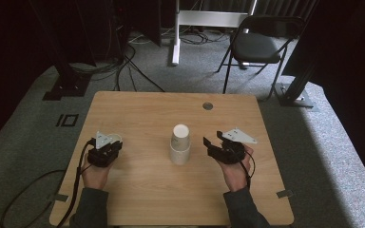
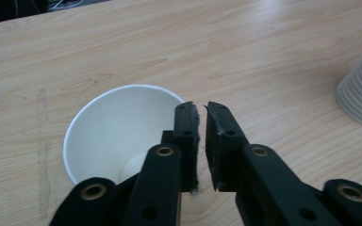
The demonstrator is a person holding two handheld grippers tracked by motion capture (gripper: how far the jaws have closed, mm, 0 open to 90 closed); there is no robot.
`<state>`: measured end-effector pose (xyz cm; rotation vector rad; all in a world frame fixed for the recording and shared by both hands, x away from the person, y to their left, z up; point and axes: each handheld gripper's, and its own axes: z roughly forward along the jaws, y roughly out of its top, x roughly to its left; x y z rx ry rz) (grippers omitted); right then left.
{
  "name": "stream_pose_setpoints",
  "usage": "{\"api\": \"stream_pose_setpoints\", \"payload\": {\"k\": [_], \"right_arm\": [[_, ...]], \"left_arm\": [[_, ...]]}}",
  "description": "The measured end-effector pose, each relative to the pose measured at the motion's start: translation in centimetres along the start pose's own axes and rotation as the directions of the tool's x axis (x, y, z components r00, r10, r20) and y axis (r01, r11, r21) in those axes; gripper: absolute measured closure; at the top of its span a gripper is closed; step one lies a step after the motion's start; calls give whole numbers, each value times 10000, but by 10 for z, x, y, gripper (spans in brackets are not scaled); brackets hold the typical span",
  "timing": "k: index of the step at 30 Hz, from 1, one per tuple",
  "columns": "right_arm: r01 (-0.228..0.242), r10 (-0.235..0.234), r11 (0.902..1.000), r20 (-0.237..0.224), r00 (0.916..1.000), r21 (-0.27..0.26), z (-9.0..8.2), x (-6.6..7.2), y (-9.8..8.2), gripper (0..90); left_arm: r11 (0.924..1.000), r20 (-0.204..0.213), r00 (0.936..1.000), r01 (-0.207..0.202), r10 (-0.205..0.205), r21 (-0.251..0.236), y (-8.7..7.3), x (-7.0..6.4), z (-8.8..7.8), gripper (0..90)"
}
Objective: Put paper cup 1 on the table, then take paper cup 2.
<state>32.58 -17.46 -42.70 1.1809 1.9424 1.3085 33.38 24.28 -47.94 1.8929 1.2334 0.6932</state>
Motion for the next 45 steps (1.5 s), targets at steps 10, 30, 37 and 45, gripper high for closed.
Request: {"api": "stream_pose_setpoints", "payload": {"k": [10,30,37,45], "right_arm": [[13,-13,10000,18,10000,76,2,-1,-1,388],[292,-290,9995,-171,9994,122,3,8,4,395],[448,-444,9988,-250,9987,190,6,12,6,395],[546,-541,9984,-316,9980,158,6,17,10,398]], "left_arm": [[9951,254,9993,-251,276,-956,7,-8,-10,686],[9785,1037,9931,-333,553,-2034,14,-32,-15,542],[9792,1196,9897,-544,789,-1955,15,-42,-10,526],[9766,1361,9872,-538,834,-2083,17,-48,-9,509]]}}
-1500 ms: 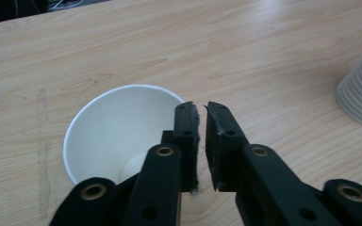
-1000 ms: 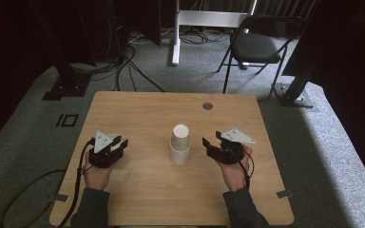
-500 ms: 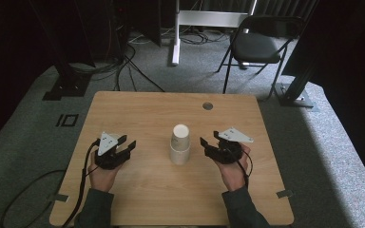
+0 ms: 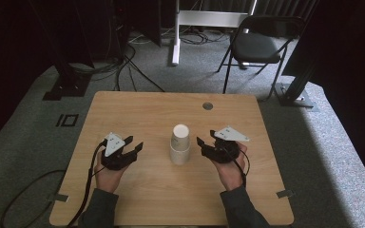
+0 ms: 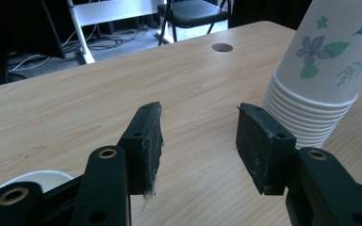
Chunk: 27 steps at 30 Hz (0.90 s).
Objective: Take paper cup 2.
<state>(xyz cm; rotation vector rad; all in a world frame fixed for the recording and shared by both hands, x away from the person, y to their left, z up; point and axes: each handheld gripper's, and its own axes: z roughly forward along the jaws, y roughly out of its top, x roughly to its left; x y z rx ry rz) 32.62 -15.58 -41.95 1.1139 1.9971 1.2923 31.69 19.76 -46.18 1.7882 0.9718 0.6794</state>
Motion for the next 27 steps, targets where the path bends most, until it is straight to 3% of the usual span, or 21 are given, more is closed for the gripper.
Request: {"api": "stream_pose_setpoints", "payload": {"k": [12,27], "right_arm": [[210,-211,9998,-283,9994,-40,4,10,9,396],[370,-364,9993,-736,9966,57,13,21,21,324]], "left_arm": [[9999,297,9995,-65,67,-83,2,-12,6,473],[9997,582,9980,-243,248,-79,3,-27,13,446]]}}
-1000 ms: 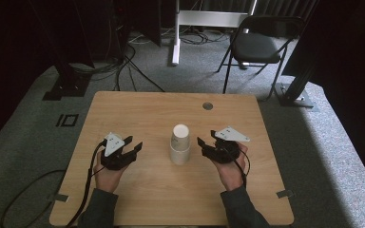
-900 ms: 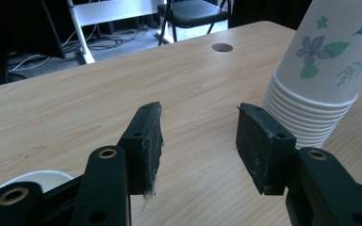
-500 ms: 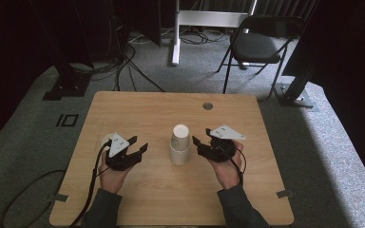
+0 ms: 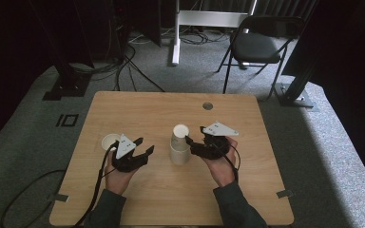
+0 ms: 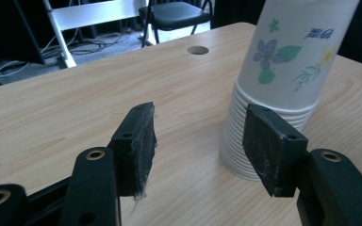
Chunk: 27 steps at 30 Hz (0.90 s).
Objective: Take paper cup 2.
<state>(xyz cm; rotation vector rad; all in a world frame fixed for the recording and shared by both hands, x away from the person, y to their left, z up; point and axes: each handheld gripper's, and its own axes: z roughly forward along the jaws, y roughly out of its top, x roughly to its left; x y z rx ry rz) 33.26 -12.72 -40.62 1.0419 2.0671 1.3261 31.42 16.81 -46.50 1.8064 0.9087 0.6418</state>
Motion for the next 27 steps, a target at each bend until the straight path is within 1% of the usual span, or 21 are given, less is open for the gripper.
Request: {"api": "stream_pose_setpoints", "payload": {"k": [7,14,17,23,27], "right_arm": [[233,-233,9997,-129,9996,-26,3,5,5,318],[312,-315,9995,-304,9990,-90,8,9,9,323],[337,-339,9994,-335,9989,-49,11,11,9,323],[439,-439,9990,-387,9983,-11,17,15,11,321],[457,-456,9990,-403,9981,18,20,16,13,318]], "left_arm": [[9999,78,9999,-143,143,2,0,-7,5,422],[9999,240,9996,-132,134,-55,0,-10,8,423],[9997,291,9993,-236,237,-17,0,-13,11,422],[9997,416,9989,-207,214,-154,2,-17,15,421],[9996,505,9984,-229,237,-155,2,-19,18,421]]}}
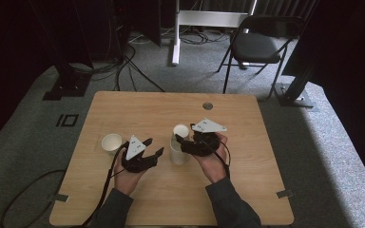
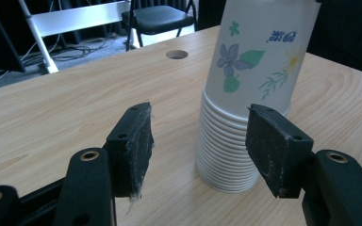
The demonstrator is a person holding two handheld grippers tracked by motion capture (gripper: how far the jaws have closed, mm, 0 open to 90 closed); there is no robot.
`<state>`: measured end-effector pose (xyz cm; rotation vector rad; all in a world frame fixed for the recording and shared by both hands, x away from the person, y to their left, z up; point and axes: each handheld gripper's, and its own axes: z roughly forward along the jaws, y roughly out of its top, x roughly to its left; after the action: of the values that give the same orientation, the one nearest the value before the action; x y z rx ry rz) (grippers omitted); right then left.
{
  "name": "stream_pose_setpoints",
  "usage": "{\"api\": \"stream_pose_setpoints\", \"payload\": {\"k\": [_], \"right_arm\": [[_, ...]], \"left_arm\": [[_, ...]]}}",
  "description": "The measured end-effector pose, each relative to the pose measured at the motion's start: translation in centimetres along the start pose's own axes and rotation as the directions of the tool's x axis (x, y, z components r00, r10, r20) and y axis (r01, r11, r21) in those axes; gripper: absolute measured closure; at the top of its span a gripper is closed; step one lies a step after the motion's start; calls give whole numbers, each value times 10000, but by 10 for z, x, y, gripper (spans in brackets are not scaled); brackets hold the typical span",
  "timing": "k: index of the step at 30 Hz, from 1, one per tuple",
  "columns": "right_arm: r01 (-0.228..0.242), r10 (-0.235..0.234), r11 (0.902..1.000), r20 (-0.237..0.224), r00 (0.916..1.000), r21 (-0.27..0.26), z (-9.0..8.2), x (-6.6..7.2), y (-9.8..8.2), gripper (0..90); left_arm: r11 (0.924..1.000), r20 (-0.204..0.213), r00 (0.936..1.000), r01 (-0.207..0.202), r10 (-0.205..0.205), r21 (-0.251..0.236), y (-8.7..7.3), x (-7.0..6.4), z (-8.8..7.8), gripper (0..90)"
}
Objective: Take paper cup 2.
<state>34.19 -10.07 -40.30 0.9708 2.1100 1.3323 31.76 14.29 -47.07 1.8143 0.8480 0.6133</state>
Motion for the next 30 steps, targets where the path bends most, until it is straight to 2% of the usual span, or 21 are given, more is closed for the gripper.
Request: {"api": "stream_pose_setpoints", "payload": {"k": [5,17,24,30], "right_arm": [[26,-26,10000,-10,10000,69,5,1,0,315],[175,-177,9994,65,9998,297,16,4,-3,316],[224,-229,9985,101,9997,492,24,4,-6,317],[280,-290,9979,167,9994,580,26,3,-7,325]], "left_arm": [[10000,149,9999,55,-55,-56,1,-2,4,415],[9997,286,9993,-250,252,-80,1,-9,12,409],[9987,699,9964,-474,485,-173,-1,-14,20,402],[9985,817,9952,-521,535,-187,-1,-17,27,393]]}}
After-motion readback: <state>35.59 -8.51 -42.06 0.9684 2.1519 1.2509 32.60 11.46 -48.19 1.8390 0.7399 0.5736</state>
